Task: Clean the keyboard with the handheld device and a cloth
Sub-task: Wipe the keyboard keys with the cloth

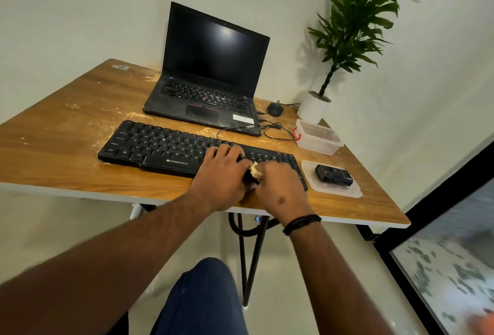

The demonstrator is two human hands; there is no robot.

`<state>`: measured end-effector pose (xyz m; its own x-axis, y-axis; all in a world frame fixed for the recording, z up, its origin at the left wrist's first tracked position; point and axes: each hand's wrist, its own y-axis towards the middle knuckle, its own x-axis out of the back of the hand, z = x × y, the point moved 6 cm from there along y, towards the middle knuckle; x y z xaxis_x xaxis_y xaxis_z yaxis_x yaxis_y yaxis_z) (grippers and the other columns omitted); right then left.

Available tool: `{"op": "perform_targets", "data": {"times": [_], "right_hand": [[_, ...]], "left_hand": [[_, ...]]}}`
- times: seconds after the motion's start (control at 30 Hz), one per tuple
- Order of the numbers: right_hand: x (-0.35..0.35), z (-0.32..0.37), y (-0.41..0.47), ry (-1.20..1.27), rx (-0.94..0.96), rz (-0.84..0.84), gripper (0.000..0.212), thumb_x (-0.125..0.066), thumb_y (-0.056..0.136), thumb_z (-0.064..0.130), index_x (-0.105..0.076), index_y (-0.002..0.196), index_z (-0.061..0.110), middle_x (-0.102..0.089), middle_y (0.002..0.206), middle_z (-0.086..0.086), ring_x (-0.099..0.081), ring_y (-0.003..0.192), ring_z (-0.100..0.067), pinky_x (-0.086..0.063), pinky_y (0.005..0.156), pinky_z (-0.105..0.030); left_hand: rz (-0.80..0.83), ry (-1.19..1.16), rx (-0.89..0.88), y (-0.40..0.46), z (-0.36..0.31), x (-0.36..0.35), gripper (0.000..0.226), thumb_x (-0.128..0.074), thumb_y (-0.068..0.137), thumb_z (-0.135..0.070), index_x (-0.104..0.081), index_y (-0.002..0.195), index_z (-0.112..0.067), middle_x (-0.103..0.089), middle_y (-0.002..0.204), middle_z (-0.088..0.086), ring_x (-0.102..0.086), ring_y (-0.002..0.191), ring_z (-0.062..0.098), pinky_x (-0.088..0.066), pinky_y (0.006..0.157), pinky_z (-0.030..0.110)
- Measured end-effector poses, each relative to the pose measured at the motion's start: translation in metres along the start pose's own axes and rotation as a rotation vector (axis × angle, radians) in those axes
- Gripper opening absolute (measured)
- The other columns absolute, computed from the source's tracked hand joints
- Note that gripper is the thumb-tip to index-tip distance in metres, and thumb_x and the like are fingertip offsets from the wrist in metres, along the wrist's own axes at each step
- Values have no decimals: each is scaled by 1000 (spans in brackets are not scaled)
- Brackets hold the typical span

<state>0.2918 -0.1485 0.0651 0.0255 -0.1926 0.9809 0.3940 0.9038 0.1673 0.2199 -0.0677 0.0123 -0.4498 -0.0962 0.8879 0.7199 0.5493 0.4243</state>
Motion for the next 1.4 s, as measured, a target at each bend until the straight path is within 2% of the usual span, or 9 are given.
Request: {"op": "perform_targets", "data": {"times": [0.23, 0.4, 0.53, 0.7, 0.8, 0.93, 1.07, 1.23, 1.4], "right_hand": [[-23, 8, -11, -11, 32, -74, 22, -61, 93, 15, -63, 115, 14, -62, 116, -7, -59, 109, -24, -50, 93, -35], [1, -16, -18, 141, 29, -84, 31, -50, 88, -1, -68, 104, 19, -68, 104, -3, -62, 91, -21, -53, 80, -34], [28, -46, 7, 162, -81, -275, 40, -54, 90, -2, -62, 126, 16, -65, 122, -5, -60, 110, -21, -49, 94, -32], [-10, -46, 21, 41, -57, -111, 25, -59, 91, 9, -61, 115, 15, -62, 119, -6, -56, 118, -24, -46, 100, -33], [-25, -40, 2, -48, 47, -65, 32, -56, 95, 14, -58, 127, 13, -56, 134, -8, -46, 132, -25, -39, 109, -35], [-3, -50, -3, 72, 44, -6, 17, -60, 88, 8, -70, 97, 19, -69, 97, -2, -63, 89, -21, -53, 80, -34], [15, -59, 29, 76, -93, -131, 26, -58, 89, 2, -66, 110, 15, -65, 106, -5, -62, 98, -23, -52, 85, -34], [-16, -34, 33, -101, -50, 43, 13, -56, 94, 10, -66, 101, 11, -67, 104, -9, -64, 98, -26, -50, 81, -35], [-1, -39, 6, -136, 21, 144, 9, -63, 91, 17, -68, 98, 16, -68, 96, -6, -60, 83, -22, -49, 73, -32]], "left_hand": [[15, 9, -3, -1, -1, 0, 51, -55, 93, -46, -53, 141, -28, -43, 138, -1, -35, 130, 22, -26, 114, 44], [3, 50, -4, 1, -5, 0, 53, -47, 95, -55, -54, 139, -27, -44, 138, -1, -35, 130, 22, -25, 115, 46], [0, 70, -44, 12, -26, -4, 60, -39, 95, -63, -61, 133, -22, -52, 136, -2, -39, 128, 22, -27, 114, 48], [11, 4, -52, 29, -39, -15, 48, -51, 92, -51, -61, 131, -24, -54, 133, -6, -41, 124, 18, -30, 111, 43], [0, -13, -42, 29, -36, -19, 45, -55, 90, -39, -59, 132, -24, -51, 134, -7, -42, 122, 18, -32, 109, 41], [-13, -24, -53, 28, -38, -19, 46, -54, 92, -49, -60, 131, -25, -48, 130, -7, -40, 118, 16, -32, 108, 40], [-3, -34, -35, 27, -38, -18, 55, -47, 95, -63, -62, 132, -25, -48, 125, -7, -39, 117, 17, -32, 110, 42], [-9, -20, -42, 25, -40, -14, 39, -52, 94, -41, -63, 123, -18, -47, 121, -3, -37, 109, 18, -35, 103, 39], [6, -39, -35, 26, -40, -15, 44, -53, 95, -50, -61, 128, -22, -45, 121, -3, -37, 110, 18, -36, 102, 39]]}}
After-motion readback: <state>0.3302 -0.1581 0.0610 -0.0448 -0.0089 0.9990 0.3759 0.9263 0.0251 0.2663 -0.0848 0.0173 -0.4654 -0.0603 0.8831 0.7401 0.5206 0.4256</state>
